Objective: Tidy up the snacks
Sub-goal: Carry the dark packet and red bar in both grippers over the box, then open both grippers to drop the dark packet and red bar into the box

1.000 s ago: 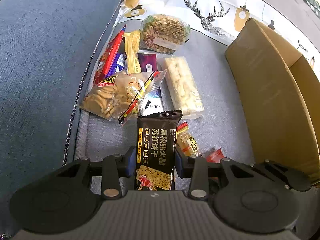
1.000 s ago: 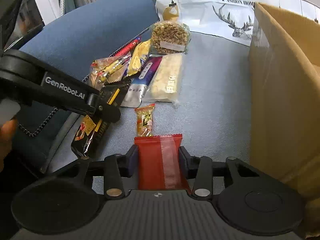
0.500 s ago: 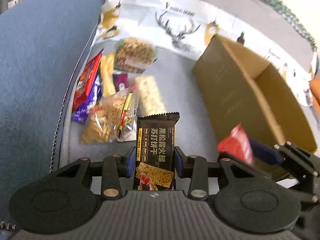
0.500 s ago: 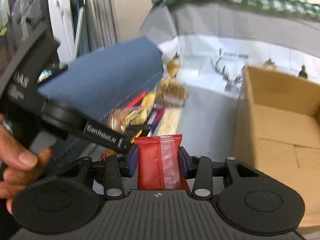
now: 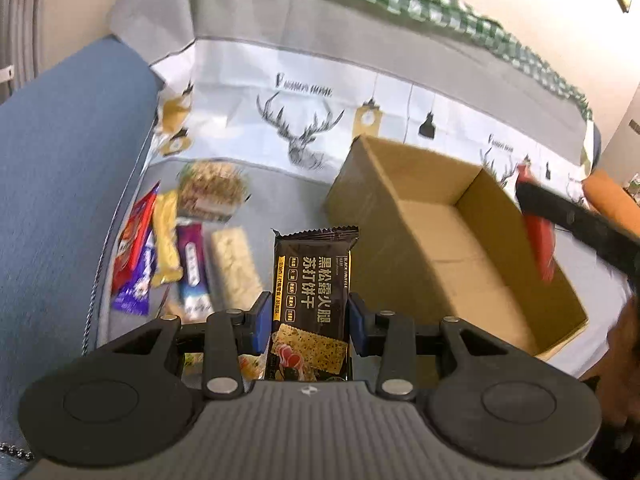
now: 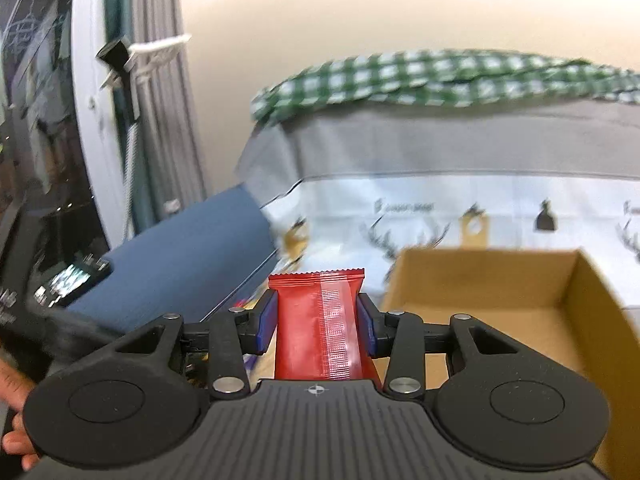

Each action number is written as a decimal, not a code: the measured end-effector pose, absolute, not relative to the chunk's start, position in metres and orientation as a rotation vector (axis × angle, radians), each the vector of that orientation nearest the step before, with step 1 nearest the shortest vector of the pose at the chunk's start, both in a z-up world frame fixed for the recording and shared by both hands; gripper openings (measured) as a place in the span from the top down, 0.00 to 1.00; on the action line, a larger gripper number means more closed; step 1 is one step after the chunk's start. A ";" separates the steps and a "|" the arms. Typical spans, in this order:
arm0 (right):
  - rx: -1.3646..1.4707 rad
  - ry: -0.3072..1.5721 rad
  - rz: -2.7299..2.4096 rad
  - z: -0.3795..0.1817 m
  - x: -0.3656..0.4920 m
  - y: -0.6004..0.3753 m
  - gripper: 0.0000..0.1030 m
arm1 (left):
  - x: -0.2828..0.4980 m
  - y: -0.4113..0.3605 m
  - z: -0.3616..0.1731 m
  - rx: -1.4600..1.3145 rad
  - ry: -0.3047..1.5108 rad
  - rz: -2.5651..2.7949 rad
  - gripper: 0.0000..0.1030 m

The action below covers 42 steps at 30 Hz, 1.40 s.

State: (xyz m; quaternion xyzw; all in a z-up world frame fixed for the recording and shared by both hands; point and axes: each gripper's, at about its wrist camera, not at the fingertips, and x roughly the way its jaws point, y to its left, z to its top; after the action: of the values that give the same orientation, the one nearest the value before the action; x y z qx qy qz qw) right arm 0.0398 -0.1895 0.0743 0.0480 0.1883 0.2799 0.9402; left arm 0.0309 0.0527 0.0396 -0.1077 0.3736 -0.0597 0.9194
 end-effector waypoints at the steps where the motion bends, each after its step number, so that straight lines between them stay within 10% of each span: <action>1: 0.100 0.374 0.560 0.079 0.046 -0.200 0.58 | 0.031 0.050 0.042 -0.218 0.758 -0.124 0.58; 42: -0.006 0.391 0.204 0.045 0.094 -0.331 0.58 | 0.120 -0.104 0.054 -0.174 0.513 -0.304 0.58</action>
State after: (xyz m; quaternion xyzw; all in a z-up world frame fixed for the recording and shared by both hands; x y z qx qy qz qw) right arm 0.0935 -0.3314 0.0455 -0.0032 0.1940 0.1013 0.9758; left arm 0.1196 -0.1042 0.0545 -0.0858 0.2525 -0.1496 0.9521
